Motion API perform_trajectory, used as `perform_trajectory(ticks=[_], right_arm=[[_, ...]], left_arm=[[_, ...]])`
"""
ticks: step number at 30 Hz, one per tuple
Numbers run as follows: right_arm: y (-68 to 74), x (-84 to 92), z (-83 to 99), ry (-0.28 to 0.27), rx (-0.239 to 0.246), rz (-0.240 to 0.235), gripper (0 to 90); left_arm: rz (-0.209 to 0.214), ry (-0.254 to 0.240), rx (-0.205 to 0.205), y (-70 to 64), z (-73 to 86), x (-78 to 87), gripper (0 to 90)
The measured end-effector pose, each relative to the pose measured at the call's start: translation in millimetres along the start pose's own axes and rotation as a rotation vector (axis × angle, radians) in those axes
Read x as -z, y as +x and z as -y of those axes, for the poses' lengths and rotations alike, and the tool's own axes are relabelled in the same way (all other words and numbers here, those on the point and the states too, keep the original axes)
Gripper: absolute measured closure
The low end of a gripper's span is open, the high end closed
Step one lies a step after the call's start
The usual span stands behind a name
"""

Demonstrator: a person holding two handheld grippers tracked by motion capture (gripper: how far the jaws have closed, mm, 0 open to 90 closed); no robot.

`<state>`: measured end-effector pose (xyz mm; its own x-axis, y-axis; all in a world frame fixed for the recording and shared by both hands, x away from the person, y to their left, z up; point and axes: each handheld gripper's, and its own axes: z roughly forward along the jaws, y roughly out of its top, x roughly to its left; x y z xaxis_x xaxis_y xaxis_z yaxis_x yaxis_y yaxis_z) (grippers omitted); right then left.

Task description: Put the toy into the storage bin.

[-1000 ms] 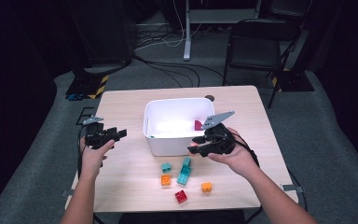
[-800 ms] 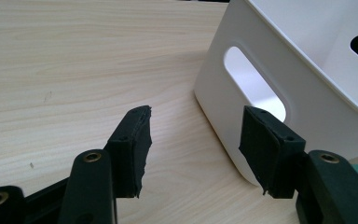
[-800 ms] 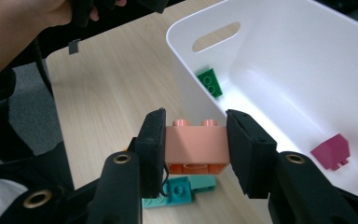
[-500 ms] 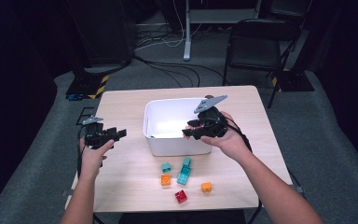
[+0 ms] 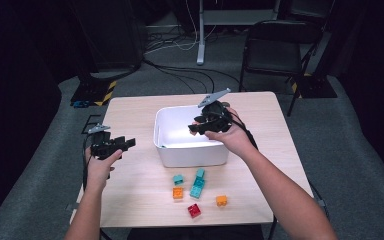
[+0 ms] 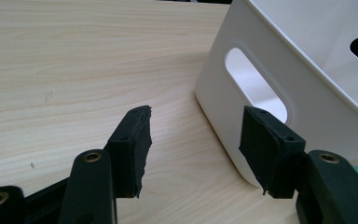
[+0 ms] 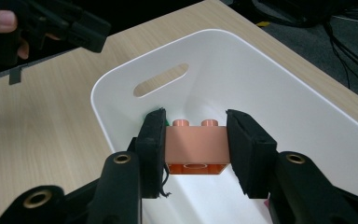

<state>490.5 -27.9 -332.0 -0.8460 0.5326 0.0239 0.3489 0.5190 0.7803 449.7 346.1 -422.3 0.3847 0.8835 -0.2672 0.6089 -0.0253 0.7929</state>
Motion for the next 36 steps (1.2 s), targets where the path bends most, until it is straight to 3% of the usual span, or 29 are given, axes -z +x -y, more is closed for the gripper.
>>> perform_trajectory(ticks=[10,17,25,36], right_arm=[[-21.5,-33.4,-13.3,-0.008,-0.029,0.034,58.4],[-27.8,-52.6,-16.3,-0.008,-0.063,0.039,58.5],[-31.5,-79.2,-19.4,0.049,-0.066,0.057,58.4],[-36.3,-97.3,-15.9,0.081,-0.057,0.051,58.1]], left_arm=[[0.003,-0.001,0.003,0.2,-0.4,0.6,42.6],[0.004,-0.005,0.008,0.9,-0.8,0.9,42.6],[0.005,-0.005,0.010,2.1,-0.9,1.6,42.6],[0.005,-0.009,0.008,2.5,-1.1,1.8,42.6]])
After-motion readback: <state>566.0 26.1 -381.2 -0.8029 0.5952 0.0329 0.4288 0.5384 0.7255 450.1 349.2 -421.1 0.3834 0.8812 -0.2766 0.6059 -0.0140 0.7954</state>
